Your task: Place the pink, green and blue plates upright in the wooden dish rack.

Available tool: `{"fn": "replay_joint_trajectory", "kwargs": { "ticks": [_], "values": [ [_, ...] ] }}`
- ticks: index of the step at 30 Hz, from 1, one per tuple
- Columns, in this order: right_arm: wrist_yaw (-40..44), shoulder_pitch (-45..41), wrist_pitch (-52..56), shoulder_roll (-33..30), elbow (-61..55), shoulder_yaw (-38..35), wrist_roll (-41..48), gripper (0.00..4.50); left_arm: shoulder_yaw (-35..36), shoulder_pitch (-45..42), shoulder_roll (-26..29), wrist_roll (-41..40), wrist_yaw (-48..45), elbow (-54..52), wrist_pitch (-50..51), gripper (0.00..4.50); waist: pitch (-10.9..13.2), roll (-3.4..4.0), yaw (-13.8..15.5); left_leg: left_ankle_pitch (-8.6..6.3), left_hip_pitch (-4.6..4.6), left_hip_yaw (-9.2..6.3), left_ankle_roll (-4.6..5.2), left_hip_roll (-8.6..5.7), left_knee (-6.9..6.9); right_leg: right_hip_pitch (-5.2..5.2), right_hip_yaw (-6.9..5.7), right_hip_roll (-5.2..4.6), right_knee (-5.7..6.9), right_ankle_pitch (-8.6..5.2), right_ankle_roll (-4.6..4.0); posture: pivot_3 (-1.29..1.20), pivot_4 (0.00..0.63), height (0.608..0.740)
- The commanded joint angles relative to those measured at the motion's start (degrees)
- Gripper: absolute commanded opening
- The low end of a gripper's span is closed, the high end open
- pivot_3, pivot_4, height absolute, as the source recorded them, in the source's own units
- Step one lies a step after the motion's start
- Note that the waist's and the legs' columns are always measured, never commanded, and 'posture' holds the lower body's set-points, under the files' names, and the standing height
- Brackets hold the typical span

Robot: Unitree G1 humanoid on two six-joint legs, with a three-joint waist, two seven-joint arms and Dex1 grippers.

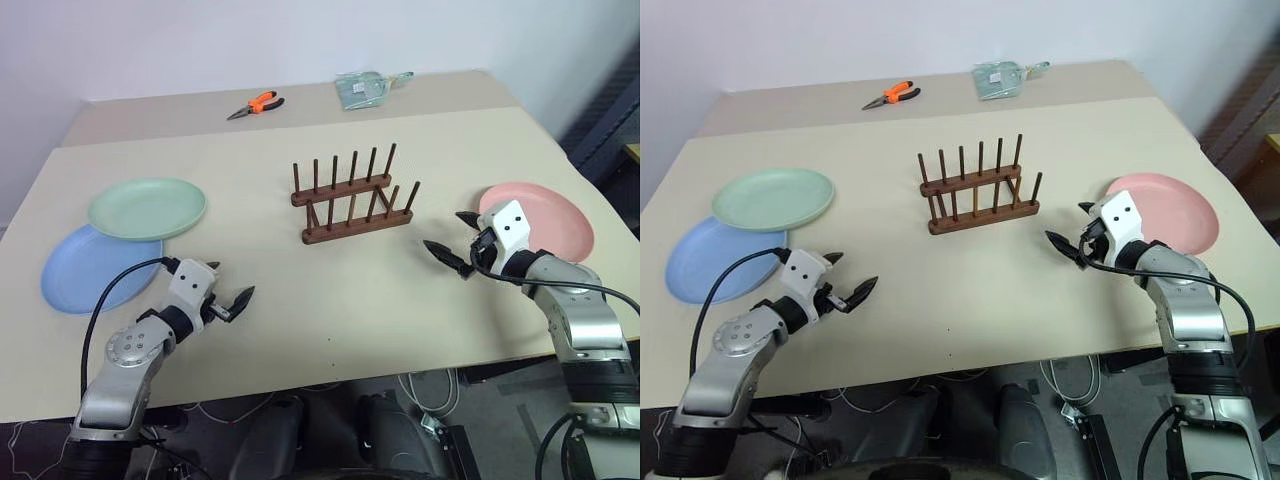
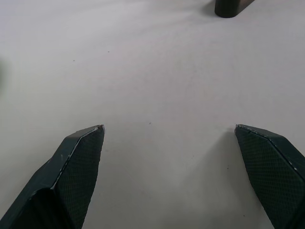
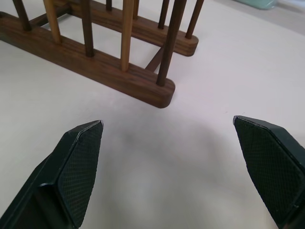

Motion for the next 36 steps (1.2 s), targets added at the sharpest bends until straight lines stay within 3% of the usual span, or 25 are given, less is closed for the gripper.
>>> {"fn": "replay_joint_trajectory", "kwargs": {
  "ticks": [1,8,14,19,23,30,33,36],
  "values": [
    [-0.76,-0.73,-1.17,-0.22,-1.92,-0.95,-0.28,4.50,-0.44,-0.51,0.64,0.88,-0.07,0.94,-0.59,4.48,0.00,0.00,0.05,0.00,0.00,0.00,0.00,0.00,0.00,0.00,0.00,0.00,0.00,0.00,0.00,0.00,0.150,0.729],
    [-1.49,-1.41,-1.25,0.52,-2.71,-0.12,-0.93,4.50,-1.32,-2.23,1.12,-0.31,-2.33,1.42,-0.56,4.48,0.00,0.00,0.09,0.00,0.00,0.00,0.00,0.00,0.01,0.01,-0.01,0.00,0.00,0.00,-0.01,0.00,0.150,0.729],
    [0.19,1.72,2.82,1.37,-7.55,2.03,0.44,4.50,-6.76,-10.69,0.23,-0.75,-7.74,6.68,0.30,4.48,0.00,0.00,0.25,0.00,-0.02,-0.01,0.00,0.00,0.03,0.01,-0.02,0.00,-0.01,0.01,0.01,0.00,0.150,0.729],
    [-3.05,4.30,3.11,4.15,-11.90,3.52,-1.13,4.50,-13.43,-22.80,-2.67,2.07,-12.43,19.67,-2.90,4.48,0.01,-0.02,0.14,0.01,-0.04,-0.04,0.00,-0.02,0.08,0.01,-0.06,0.02,-0.01,0.06,0.11,0.00,0.150,0.729],
    [-7.27,7.72,3.66,5.89,-17.90,3.56,-2.48,4.50,-15.77,-34.76,-7.39,3.80,-14.20,36.60,-6.77,4.48,0.00,-0.02,0.31,0.02,-0.04,-0.06,0.00,-0.03,0.04,-0.03,-0.07,0.02,0.01,0.07,0.12,0.00,0.150,0.729],
    [-10.19,12.52,5.11,5.80,-22.97,1.85,-2.81,4.50,-17.04,-43.21,-11.61,6.73,-16.54,53.97,-15.33,4.48,-0.04,-0.07,0.16,0.02,-0.03,-0.08,0.01,-0.06,0.08,0.04,-0.09,0.00,-0.01,0.07,0.15,0.00,0.150,0.729],
    [-10.60,13.15,5.20,5.55,-23.53,1.39,-2.87,4.50,-16.59,-43.64,-12.18,6.56,-17.67,56.00,-17.05,3.64,-0.07,-0.07,0.20,0.02,-0.02,-0.08,0.01,-0.06,0.09,0.05,-0.10,0.00,0.01,0.07,0.15,0.00,0.150,0.729],
    [-10.51,13.66,5.21,5.23,-23.67,1.03,-3.05,4.50,-16.31,-43.31,-12.09,6.54,-18.73,56.12,-17.96,2.18,-0.09,-0.11,0.13,0.02,-0.02,-0.08,0.01,-0.06,0.12,0.07,-0.10,0.00,0.01,0.07,0.15,0.00,0.150,0.729]
  ]
}}
